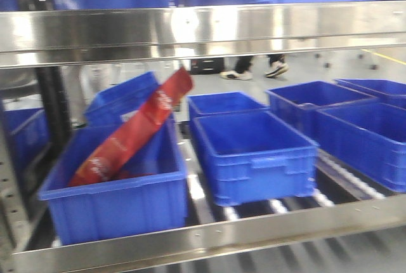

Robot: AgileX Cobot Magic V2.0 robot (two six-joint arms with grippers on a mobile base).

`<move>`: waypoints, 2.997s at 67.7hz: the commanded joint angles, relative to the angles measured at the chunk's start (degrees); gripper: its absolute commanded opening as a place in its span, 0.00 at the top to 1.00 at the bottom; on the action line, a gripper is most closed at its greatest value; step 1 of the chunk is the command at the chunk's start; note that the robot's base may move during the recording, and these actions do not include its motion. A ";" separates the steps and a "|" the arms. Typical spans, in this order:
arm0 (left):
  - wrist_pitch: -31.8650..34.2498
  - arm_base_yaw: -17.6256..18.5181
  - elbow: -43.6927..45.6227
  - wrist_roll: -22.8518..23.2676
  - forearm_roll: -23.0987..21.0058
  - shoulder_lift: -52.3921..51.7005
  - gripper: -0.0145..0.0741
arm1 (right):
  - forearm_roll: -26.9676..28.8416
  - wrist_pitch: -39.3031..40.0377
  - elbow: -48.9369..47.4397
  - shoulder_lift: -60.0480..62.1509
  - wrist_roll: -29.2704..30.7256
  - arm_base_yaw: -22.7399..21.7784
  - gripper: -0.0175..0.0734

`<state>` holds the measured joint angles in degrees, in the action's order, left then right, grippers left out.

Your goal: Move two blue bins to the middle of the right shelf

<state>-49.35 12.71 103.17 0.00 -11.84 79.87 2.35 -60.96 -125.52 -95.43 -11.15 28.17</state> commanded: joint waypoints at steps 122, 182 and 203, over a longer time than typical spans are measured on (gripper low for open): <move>5.83 0.30 0.99 0.00 -3.12 -1.30 0.96 | 1.24 4.03 -0.80 0.75 0.25 0.00 0.98; 5.83 0.30 0.99 0.00 -3.00 -1.30 0.96 | 1.24 4.03 -0.80 0.75 0.25 0.00 0.98; 5.83 0.30 0.99 0.00 -3.00 -1.30 0.96 | 1.24 4.03 -0.80 0.75 0.25 0.00 0.98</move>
<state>-49.35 12.71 103.17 0.00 -11.74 79.87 2.35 -60.96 -125.52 -95.43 -11.15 28.17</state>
